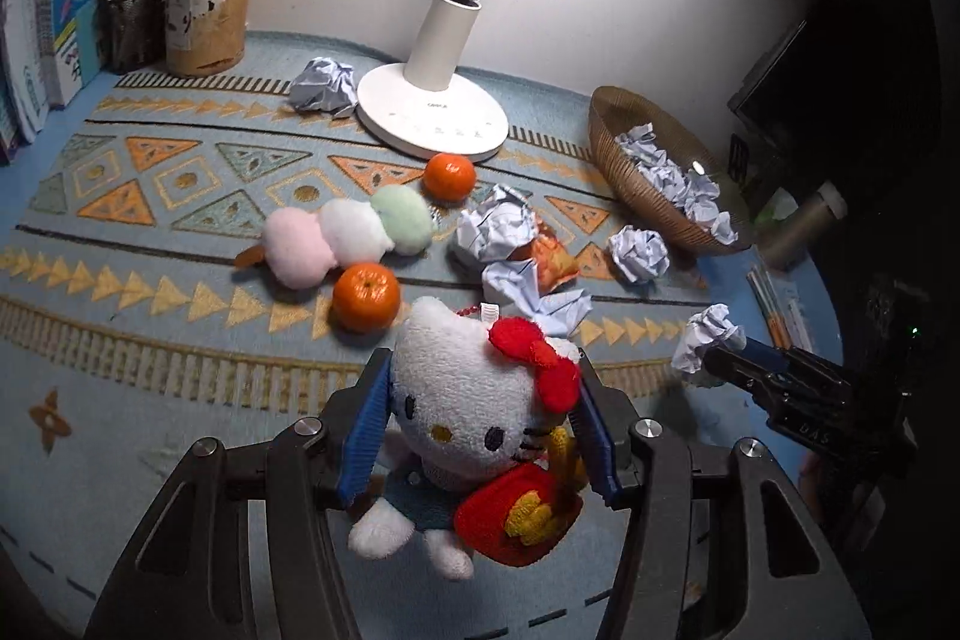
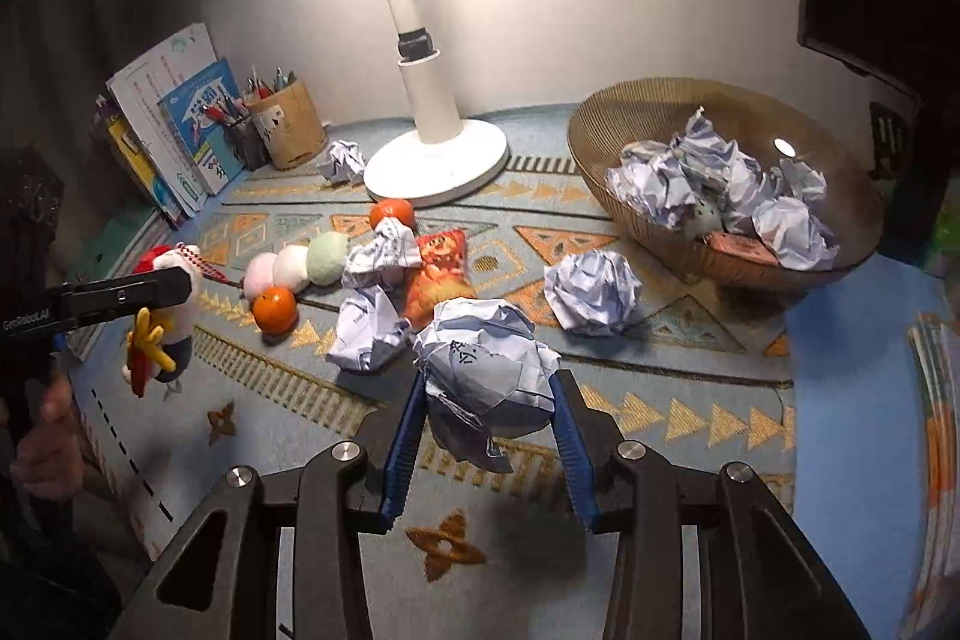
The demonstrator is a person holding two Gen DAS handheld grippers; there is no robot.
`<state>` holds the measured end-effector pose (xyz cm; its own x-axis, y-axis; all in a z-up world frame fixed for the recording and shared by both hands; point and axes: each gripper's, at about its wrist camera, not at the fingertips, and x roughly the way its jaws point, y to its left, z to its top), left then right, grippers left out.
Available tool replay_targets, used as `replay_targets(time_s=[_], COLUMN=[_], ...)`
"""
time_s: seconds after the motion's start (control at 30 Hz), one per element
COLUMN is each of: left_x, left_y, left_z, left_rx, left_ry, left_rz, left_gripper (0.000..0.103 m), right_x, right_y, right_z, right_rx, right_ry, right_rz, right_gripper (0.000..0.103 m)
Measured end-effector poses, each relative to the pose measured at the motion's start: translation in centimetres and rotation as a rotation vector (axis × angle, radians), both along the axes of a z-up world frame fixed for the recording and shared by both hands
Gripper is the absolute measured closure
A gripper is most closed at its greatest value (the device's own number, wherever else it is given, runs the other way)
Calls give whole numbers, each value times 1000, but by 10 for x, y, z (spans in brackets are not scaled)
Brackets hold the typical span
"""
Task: Organize objects
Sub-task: 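Grasp the Hello Kitty plush with the left tool while the right tool grasps a paper ball, then carry the Hello Kitty plush and paper ball into the bowl and open both tools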
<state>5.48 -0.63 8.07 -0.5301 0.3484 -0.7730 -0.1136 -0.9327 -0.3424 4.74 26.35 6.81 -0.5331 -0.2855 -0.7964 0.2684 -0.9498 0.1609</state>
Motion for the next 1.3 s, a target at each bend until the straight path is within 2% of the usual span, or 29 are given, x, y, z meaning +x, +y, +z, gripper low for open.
replay_targets(time_s=[0.07, 0.17, 0.23, 0.27, 0.3, 0.4, 0.5, 0.6, 0.73, 0.8, 0.9, 0.93, 0.97, 1.0, 1.03, 1.07, 1.1, 1.17, 1.3], left_x=[8, 11, 12, 12, 12, 20, 33, 46, 47, 45, 43, 43, 43, 43, 43, 42, 42, 43, 39], left_y=[7, 15, 17, 17, 15, 5, 3, 9, 28, 36, 46, 46, 46, 45, 41, 37, 33, 30, 39], left_z=[-23, -48, -56, -59, -62, -64, -63, -60, -66, -68, -70, -70, -69, -69, -68, -67, -66, -62, -39], left_rx=[-70, -108, -102, -85, -69, -21, -37, -43, -109, -172, -224, -236, -246, -246, -222, -188, -157, -104, -59], left_ry=[-21, -7, 28, 29, 18, 3, 10, 31, 40, 62, 81, 90, 95, 99, 97, 95, 94, 103, 149], left_rz=[23, 24, 12, 7, 8, 2, -22, -56, -77, -75, -79, -76, -74, -72, -74, -75, -74, -68, -87], left_gripper=[50, 48, 39, 29, 23, 23, 23, 23, 23, 23, 25, 30, 42, 49, 51, 53, 55, 55, 55], right_x=[5, 9, 12, 12, 11, 15, 26, 39, 50, 49, 40, 36, 32, 29, 27, 26, 25, 24, 28], right_y=[5, 5, 4, 3, 4, 7, 15, 23, 25, 23, 18, 15, 12, 9, 7, 6, 4, 3, 7], right_z=[-12, -26, -31, -34, -38, -43, -36, -32, -37, -40, -42, -43, -46, -47, -49, -50, -51, -53, -40], right_rx=[7, 3, 1, 13, 25, 3, -22, -48, -51, -51, -47, -41, -32, -24, -18, -19, -24, -27, -42], right_ry=[-47, -60, -49, -49, -62, -90, -54, -36, -35, -46, -39, -37, -37, -32, -25, -18, -18, -18, 30], right_rz=[-7, -12, -12, -20, -34, -36, -49, -42, -40, -38, -37, -36, -33, -32, -32, -27, -16, -6, -10], right_gripper=[62, 63, 62, 60, 55, 50, 34, 33, 25, 25, 25, 25, 25, 25, 26, 33, 44, 57, 58])
